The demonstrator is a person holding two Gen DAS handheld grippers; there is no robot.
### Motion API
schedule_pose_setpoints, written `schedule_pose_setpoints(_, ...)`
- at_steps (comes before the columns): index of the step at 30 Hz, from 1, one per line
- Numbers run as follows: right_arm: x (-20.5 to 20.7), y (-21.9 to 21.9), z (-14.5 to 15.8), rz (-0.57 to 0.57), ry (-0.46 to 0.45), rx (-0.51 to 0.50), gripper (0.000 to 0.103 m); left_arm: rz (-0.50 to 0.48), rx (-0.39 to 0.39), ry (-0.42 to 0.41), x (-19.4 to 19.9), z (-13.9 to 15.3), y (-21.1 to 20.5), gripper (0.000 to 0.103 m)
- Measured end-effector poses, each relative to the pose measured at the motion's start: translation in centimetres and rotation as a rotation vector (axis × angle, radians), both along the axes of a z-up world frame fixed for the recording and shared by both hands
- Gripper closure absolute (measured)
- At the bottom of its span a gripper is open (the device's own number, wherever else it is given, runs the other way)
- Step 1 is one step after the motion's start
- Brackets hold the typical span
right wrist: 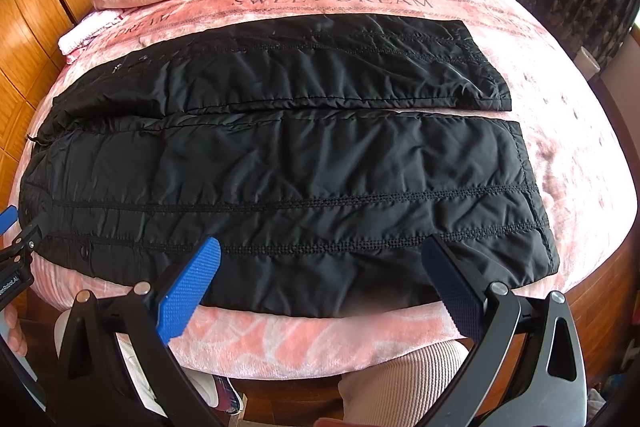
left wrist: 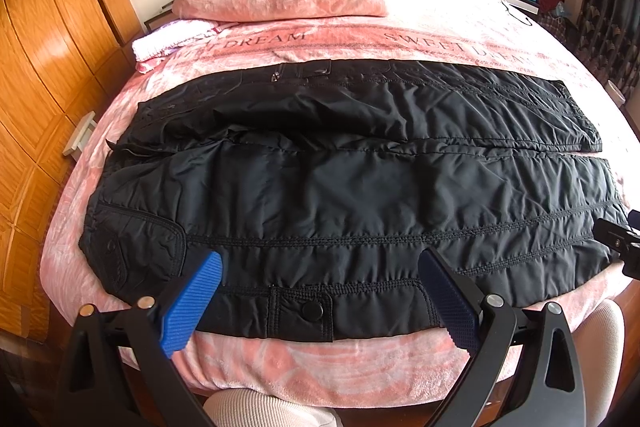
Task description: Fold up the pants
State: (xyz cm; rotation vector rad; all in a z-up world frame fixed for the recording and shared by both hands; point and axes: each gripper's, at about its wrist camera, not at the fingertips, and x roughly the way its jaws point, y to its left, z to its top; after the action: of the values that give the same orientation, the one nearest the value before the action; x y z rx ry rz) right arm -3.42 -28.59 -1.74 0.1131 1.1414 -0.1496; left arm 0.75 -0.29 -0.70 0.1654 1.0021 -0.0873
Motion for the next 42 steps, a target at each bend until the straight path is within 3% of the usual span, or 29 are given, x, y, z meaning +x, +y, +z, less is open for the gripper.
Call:
schedule_pose_setpoints(17, 0.6, -0.2, -0.3, 0.010, 0.001, -0.003, 0.002, -0.004, 0.004, 0.004, 0.5, 0.0, -0.3, 0.004)
schedule_pose_setpoints(23, 3.0, -0.8, 0.1, 0.107, -0.020, 0.032, 0.002, -0.065, -0.111, 0.071, 3.4, -0.4, -0.4, 0.004)
schedule_pose_setpoints(26, 6.0, -2.3, 0.7, 0.166, -0.027, 0.112, 0.002, -0.076, -0.150, 0.121, 6.2, -0.6, -0.5, 0.004)
schedule_pose_setpoints(28, 8.7, -3.6, 1.1, 0.150, -0.035, 0.074, 0.002, -0.085, -0.150, 0.140, 8.7, -0.6, -0.8, 0.004)
schedule_pose_setpoints(31, 12.8, -5.3, 1.3, 0.137, -0.031, 0.050, 0.002, -0.086, -0.136, 0.103, 11.5, -0.4, -1.8, 0.004)
schedule_pose_setpoints(35, 18.9, -6.9, 0.2, 0.138, -0.011, -0.013, 0.002, -0.139, -0.193, 0.087, 16.9, -1.5, -3.4, 0.004)
schedule_pose_setpoints(38, 23.4, -6.6, -1.8, 0.267, 0.022, -0.057, 0.002, -0.228, -0.115, 0.193, 21.5, -3.9, -5.6, 0.004)
schedule_pose_setpoints(40, 25.5, -6.1, -3.0, 0.349, 0.014, -0.089, 0.002, -0.241, -0.162, 0.252, 24.6, -5.0, -6.0, 0.004)
schedule_pose_setpoints(42, 27.9, -6.0, -4.1, 0.449, 0.020, -0.027, 0.002, -0.252, -0.235, 0.245, 26.7, -5.4, -6.0, 0.004)
